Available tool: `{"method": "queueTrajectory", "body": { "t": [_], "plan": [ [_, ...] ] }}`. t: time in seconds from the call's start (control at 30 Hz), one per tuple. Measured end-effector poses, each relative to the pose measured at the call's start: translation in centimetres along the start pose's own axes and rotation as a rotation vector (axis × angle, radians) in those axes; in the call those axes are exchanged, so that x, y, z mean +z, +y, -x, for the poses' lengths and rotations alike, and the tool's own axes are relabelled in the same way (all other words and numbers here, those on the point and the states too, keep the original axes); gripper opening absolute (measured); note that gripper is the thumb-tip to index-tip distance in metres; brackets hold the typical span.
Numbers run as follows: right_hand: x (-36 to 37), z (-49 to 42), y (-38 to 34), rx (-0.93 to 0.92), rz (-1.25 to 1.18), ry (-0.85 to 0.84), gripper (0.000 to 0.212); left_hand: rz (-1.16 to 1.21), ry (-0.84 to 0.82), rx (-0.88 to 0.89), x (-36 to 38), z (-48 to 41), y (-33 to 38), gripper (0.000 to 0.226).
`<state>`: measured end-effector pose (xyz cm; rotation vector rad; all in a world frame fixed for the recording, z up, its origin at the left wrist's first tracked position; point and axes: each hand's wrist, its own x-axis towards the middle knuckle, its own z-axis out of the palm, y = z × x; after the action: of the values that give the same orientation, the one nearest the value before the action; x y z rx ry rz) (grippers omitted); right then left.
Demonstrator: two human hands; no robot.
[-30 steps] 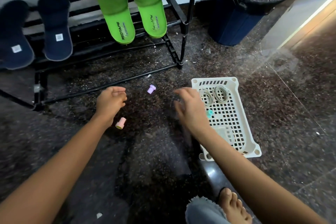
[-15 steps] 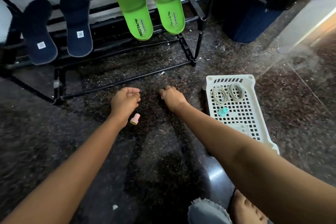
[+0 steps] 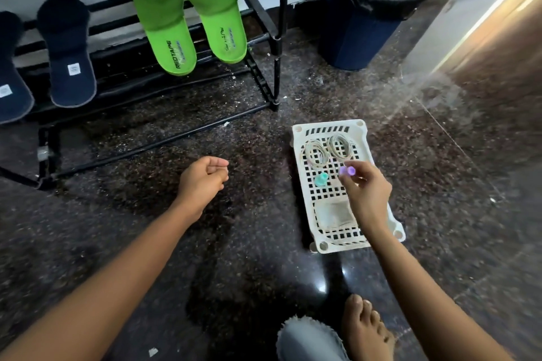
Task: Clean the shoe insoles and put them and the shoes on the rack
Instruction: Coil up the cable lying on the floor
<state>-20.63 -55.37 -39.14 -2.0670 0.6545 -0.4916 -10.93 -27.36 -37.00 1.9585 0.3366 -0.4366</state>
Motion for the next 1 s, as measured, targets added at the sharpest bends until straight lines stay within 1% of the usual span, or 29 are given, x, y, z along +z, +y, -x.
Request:
{"method": "queueTrajectory", "body": {
  "t": [0.1,0.17,0.33,0.43,0.5,0.57,0.6,0.63,0.7,0.73,0.77,0.8,0.83,0.9,0.93,1.0],
  "plan": [
    [-0.5,-0.8,2.1,0.092,0.084,-0.116,0.014,-0.003,0.0,0.005,0.4,-0.2,0.2,0.017],
    [-0.2,-1.3,2.6,0.104,0.142,-0.169,0.014,0.002,0.0,0.008,0.7,-0.2,0.2,0.017],
    [0.8,-2.4,2.6,0.039,0.306,-0.192,0.009,0.006,0.009,0.001,0.4,-0.2,0.1,0.016],
    [1.0,-2.5,2.8,0.044,0.352,-0.185,0.009,0.019,0.025,0.004,-0.4,-0.6,-0.1,0.014],
    [0.8,-2.4,2.5,0.097,0.33,-0.214,0.015,0.046,0.038,0.001,-1.0,-0.9,-0.3,0.013],
    [0.3,-2.4,1.7,0.156,0.292,-0.228,0.037,0.071,0.055,-0.001,-1.6,-0.9,-0.4,0.012],
    [-0.1,-2.5,1.2,0.143,0.309,-0.19,0.047,0.071,0.063,0.002,-2.0,-0.9,-0.4,0.012],
    [-0.3,-2.4,0.3,0.089,0.342,-0.128,0.05,0.073,0.074,0.009,-2.5,-0.8,-0.3,0.013],
    [0.0,-1.5,-2.7,-0.085,0.32,0.012,0.04,0.091,0.103,0.023,-3.6,-0.7,-0.3,0.013],
    [0.9,-0.8,-4.6,-0.176,0.262,0.046,0.033,0.098,0.121,0.027,-4.2,-0.8,-0.2,0.013],
    [2.2,0.0,-6.8,-0.269,0.2,0.032,0.026,0.107,0.144,0.023,-4.8,-1.0,-0.2,0.013],
    [4.1,1.0,-8.9,-0.363,0.146,-0.038,0.022,0.121,0.173,0.01,-5.4,-1.2,-0.3,0.013],
    [6.3,2.2,-10.6,-0.451,0.121,-0.158,0.022,0.138,0.203,-0.004,-5.9,-1.4,-0.3,0.013],
    [11.6,4.5,-12.6,-0.581,0.144,-0.49,0.028,0.182,0.263,-0.017,-6.9,-1.7,-0.3,0.014],
    [14.3,5.5,-12.9,-0.619,0.188,-0.658,0.032,0.202,0.292,-0.016,-7.2,-1.8,-0.4,0.015],
    [18.7,7.1,-12.9,-0.681,0.361,-0.95,0.043,0.231,0.345,-0.016,-7.8,-2.0,-0.5,0.017]
  ]
}}
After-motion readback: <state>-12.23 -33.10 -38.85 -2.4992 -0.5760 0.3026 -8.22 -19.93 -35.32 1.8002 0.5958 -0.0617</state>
